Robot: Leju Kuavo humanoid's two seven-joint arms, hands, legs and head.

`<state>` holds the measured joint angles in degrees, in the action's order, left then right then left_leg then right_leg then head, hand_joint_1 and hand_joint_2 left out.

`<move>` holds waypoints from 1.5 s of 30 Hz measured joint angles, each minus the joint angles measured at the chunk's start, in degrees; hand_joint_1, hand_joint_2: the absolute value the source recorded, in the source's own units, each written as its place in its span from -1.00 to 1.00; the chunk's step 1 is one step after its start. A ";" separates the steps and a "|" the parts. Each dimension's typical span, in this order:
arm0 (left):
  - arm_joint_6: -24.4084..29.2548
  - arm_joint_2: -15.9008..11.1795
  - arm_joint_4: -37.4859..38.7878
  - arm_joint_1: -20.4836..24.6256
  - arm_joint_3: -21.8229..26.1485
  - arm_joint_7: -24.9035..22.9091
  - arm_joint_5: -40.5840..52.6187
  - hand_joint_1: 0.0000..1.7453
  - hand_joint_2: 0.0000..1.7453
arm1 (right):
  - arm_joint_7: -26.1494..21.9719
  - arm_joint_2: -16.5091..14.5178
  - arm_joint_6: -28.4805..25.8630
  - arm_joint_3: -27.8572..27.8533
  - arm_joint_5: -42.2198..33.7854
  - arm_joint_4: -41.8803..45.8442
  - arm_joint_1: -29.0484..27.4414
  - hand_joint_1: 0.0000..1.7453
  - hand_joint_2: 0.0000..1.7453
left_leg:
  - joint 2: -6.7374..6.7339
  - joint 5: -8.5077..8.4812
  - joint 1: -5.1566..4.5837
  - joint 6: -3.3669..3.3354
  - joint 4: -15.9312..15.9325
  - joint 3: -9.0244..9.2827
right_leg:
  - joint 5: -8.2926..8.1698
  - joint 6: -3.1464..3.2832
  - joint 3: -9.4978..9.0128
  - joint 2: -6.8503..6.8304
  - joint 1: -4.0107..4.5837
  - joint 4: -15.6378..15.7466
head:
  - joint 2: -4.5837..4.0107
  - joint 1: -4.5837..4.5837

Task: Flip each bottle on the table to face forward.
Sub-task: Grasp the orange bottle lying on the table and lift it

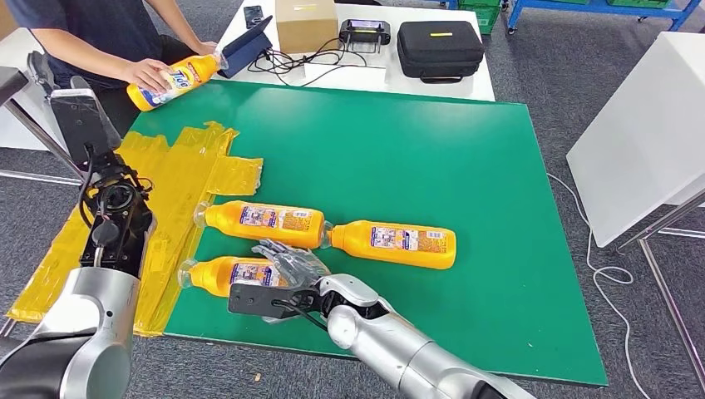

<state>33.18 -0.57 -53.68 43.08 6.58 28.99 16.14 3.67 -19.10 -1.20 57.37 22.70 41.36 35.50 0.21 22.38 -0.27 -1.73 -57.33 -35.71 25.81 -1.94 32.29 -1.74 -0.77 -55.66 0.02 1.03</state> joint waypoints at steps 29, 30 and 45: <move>-0.21 -0.31 2.05 1.53 -5.34 1.59 -7.55 -1.00 -1.00 | 6.75 -2.32 -1.86 15.10 -1.07 -13.34 2.88 1.00 1.00 | -0.03 0.01 -0.01 0.02 0.02 0.55 | 0.01 0.02 -0.47 0.03 -0.02 0.04 | 0.00 0.01; -0.43 -0.34 2.05 1.51 -5.35 1.56 -7.75 -1.00 -1.00 | 6.60 -2.31 -2.17 15.09 -1.00 -13.46 2.86 1.00 1.00 | -0.03 0.01 0.00 0.02 0.02 0.56 | 0.01 0.02 -0.47 0.03 -0.01 0.04 | 0.00 0.02; -14.23 -2.32 -1.39 -3.31 -6.58 -5.48 -15.07 -1.00 1.00 | -3.21 2.36 -7.36 4.60 -10.90 -6.91 -0.11 1.00 1.00 | 0.00 0.00 -0.02 0.02 0.01 0.51 | -0.02 0.01 -0.47 0.02 -0.02 0.04 | 0.01 -0.01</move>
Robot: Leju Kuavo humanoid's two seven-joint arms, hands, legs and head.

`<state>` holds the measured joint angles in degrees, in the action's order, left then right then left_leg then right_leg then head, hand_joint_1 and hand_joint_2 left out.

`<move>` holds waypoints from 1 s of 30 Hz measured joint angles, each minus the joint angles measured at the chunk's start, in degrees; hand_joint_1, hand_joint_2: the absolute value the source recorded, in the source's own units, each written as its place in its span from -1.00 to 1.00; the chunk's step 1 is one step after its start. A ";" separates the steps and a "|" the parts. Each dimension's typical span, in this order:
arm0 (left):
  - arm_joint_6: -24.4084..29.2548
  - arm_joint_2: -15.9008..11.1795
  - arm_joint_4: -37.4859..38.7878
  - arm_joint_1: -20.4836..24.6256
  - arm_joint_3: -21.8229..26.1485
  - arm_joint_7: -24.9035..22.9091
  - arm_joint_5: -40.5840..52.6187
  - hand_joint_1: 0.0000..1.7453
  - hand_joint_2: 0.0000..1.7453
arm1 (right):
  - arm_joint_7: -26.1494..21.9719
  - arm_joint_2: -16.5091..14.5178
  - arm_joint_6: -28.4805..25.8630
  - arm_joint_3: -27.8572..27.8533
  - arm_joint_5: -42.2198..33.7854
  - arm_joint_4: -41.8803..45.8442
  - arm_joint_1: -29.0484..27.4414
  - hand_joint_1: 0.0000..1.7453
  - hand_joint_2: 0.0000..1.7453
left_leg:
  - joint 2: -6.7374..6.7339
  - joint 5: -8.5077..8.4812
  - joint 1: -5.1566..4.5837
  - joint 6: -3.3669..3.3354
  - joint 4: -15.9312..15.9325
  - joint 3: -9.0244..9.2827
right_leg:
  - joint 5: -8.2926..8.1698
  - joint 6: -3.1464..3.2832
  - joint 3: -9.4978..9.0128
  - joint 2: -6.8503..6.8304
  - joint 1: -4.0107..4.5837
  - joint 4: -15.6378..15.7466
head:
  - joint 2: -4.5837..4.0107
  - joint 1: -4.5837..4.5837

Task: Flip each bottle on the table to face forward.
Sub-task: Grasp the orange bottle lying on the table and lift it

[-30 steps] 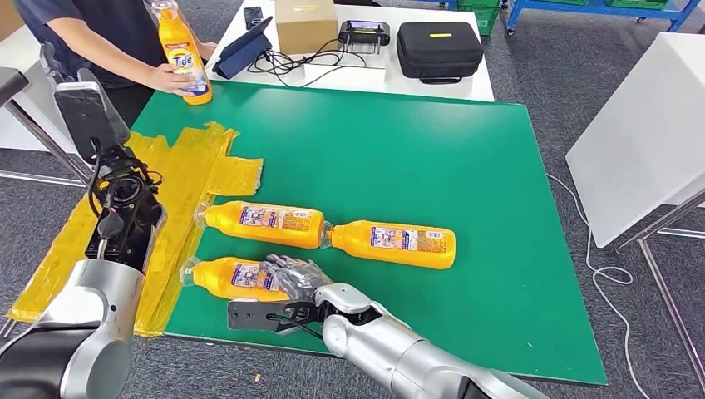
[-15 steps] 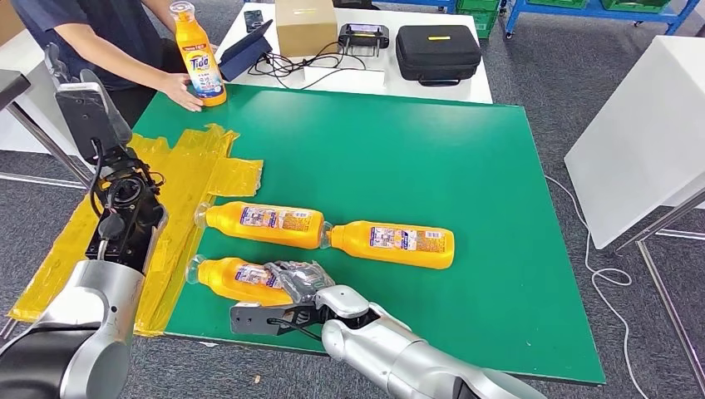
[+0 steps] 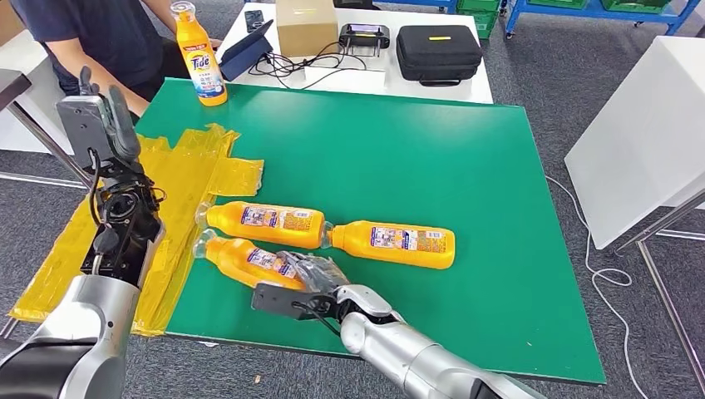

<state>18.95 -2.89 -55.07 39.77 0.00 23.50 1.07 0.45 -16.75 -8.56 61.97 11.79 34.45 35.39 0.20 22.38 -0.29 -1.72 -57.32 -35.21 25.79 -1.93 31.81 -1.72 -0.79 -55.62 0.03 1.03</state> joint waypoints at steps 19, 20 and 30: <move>-24.96 -3.25 -12.32 -12.09 -2.16 -9.97 -30.98 -1.00 1.00 | 0.22 12.42 -0.87 -28.01 9.03 48.67 -15.27 1.00 1.00 | 0.02 -0.02 -0.01 -0.02 -0.01 -0.58 | -0.04 -0.07 0.53 -0.04 0.01 -0.01 | -0.01 0.02; -25.89 -3.24 -12.66 -12.48 -2.71 -10.53 -32.38 -1.00 1.00 | 0.39 11.97 -0.91 -28.42 9.57 48.78 -15.00 1.00 1.00 | 0.02 -0.04 -0.01 -0.03 -0.01 -0.58 | -0.04 -0.07 0.53 -0.04 0.01 -0.01 | -0.01 0.01; -28.79 -2.54 -13.95 -13.27 -10.29 -12.94 -39.81 -1.00 1.00 | 0.86 6.53 0.48 -29.02 12.42 44.49 -8.82 1.00 1.00 | 0.04 -0.07 -0.01 -0.06 -0.02 -0.60 | -0.05 -0.08 0.52 -0.06 0.01 -0.03 | 0.00 0.02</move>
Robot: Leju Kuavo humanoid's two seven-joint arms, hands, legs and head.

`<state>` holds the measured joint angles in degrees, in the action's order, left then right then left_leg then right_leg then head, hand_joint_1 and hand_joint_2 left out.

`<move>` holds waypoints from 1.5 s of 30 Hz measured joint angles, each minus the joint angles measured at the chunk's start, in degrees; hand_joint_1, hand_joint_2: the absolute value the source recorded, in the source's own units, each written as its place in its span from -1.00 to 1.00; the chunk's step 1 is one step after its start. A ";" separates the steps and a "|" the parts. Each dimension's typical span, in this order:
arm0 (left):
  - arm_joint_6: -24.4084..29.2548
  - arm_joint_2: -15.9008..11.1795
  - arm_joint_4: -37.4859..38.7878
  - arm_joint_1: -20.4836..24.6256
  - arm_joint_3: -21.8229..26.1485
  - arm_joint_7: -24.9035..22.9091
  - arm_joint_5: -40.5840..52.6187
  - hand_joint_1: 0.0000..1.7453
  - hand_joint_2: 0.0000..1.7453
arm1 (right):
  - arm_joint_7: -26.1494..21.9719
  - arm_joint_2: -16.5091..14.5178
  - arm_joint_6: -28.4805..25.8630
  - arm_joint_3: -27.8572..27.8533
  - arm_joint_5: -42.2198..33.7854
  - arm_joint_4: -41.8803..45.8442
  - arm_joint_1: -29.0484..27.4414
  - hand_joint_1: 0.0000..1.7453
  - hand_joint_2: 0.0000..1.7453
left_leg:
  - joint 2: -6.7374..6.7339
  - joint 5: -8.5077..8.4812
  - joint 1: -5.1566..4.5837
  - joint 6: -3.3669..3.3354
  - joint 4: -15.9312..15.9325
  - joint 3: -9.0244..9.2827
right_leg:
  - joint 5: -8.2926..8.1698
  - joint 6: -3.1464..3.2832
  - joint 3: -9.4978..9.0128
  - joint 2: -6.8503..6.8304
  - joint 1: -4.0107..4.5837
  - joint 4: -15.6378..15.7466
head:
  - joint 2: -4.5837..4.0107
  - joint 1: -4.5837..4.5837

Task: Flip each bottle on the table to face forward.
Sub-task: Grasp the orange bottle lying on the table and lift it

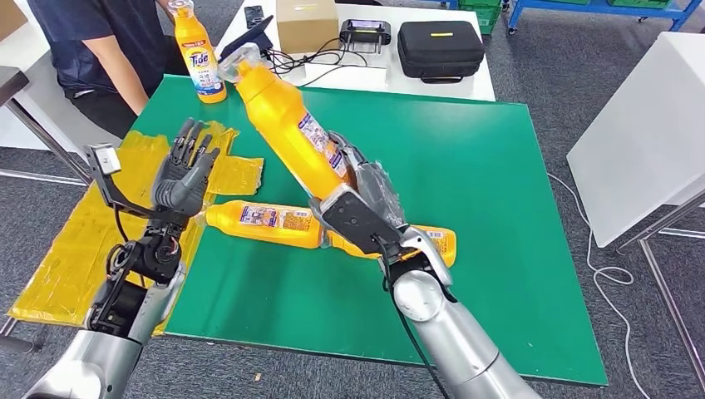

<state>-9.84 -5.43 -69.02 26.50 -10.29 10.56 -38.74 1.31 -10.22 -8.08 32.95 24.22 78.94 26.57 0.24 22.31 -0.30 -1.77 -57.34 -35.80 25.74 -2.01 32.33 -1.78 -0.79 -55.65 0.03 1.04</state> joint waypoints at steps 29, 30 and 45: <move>2.33 3.51 -9.03 -2.99 -5.47 -2.10 -0.94 -1.00 1.00 | 3.01 -9.79 1.22 12.88 1.12 -27.60 11.89 1.00 1.00 | -0.02 0.00 0.00 0.00 0.00 -0.07 | 0.01 0.01 0.09 0.00 0.00 -0.01 | -0.01 0.00; 2.47 3.57 -9.26 -3.19 -5.50 -2.14 -0.82 -1.00 1.00 | 3.86 -9.80 0.82 14.00 1.45 -27.67 12.16 1.00 1.00 | -0.02 0.00 0.00 0.00 0.00 -0.07 | 0.01 0.01 0.09 0.00 0.00 -0.01 | 0.00 -0.01; 3.25 3.60 -11.57 -7.11 -5.03 -2.32 0.49 0.99 1.00 | 8.30 -9.67 -1.25 21.37 7.08 -25.89 12.97 1.00 1.00 | -0.03 0.00 0.01 0.00 0.00 -0.08 | 0.01 0.01 0.15 0.00 0.00 0.00 | -0.01 -0.01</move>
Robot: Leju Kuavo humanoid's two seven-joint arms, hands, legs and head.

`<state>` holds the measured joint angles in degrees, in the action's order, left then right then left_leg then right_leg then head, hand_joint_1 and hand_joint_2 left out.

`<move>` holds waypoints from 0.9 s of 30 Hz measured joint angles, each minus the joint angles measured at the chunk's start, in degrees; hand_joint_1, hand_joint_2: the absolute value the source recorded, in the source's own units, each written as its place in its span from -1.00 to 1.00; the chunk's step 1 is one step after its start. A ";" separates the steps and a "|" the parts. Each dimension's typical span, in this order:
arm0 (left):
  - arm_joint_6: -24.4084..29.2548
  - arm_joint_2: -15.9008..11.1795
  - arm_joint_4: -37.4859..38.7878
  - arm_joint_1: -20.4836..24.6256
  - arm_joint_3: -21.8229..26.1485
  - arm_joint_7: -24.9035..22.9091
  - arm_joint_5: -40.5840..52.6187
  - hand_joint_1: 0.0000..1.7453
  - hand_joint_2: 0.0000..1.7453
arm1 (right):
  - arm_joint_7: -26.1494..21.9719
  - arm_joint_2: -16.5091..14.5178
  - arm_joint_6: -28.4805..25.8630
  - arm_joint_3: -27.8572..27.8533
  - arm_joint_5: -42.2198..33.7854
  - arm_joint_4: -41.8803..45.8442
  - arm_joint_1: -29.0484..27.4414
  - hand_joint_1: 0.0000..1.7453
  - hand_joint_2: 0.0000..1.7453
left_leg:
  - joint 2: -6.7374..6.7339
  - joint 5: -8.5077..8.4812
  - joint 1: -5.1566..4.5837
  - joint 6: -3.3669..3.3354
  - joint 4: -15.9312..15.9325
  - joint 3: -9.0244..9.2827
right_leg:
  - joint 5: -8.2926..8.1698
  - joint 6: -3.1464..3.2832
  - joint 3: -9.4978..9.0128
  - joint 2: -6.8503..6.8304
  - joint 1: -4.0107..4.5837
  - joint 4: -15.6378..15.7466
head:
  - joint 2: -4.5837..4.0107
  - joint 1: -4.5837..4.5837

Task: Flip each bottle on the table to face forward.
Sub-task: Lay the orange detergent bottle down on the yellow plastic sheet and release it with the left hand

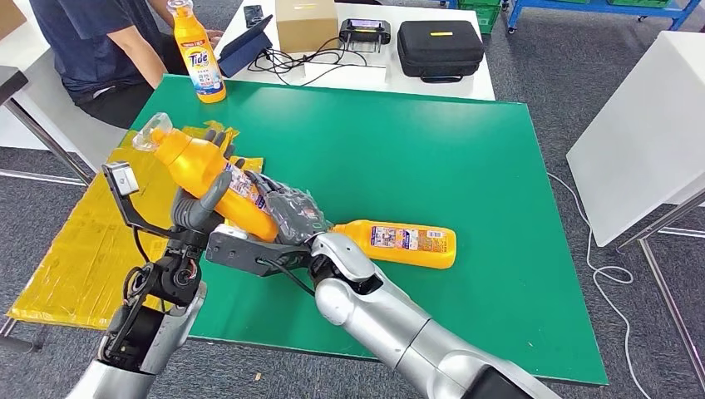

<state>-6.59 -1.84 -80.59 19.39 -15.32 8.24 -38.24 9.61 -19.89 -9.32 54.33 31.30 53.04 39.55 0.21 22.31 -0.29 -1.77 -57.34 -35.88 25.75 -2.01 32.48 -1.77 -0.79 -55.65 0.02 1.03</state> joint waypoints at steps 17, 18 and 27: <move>2.90 0.46 -3.79 -2.45 1.94 1.03 4.92 1.00 1.00 | -0.58 0.63 0.72 -1.14 1.80 2.17 -2.85 -1.00 -1.00 | 0.00 0.00 0.01 0.00 0.00 -0.03 | 0.00 0.00 0.03 0.00 0.01 0.00 | 0.01 0.01; 3.03 0.46 -3.86 -2.47 2.01 1.10 5.05 1.00 1.00 | -0.73 0.63 0.75 -1.20 1.54 2.17 -2.86 -1.00 -1.00 | 0.00 0.00 0.01 0.00 0.00 -0.03 | 0.00 0.00 0.03 0.00 0.01 0.00 | 0.02 0.01; 10.14 0.35 -4.71 -2.25 4.54 5.39 14.36 1.00 1.00 | -2.15 1.30 0.79 -3.33 -1.22 4.17 -3.96 -1.00 -1.00 | 0.00 0.00 0.01 0.00 0.00 -0.04 | 0.00 0.00 0.04 0.00 0.01 0.00 | 0.00 0.00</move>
<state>3.55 -1.49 -85.30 17.13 -10.78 13.63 -23.89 7.46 -18.59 -8.53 50.99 30.08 57.21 35.59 0.21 22.31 -0.28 -1.77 -57.33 -35.92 25.75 -2.00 32.52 -1.77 -0.78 -55.65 0.02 1.03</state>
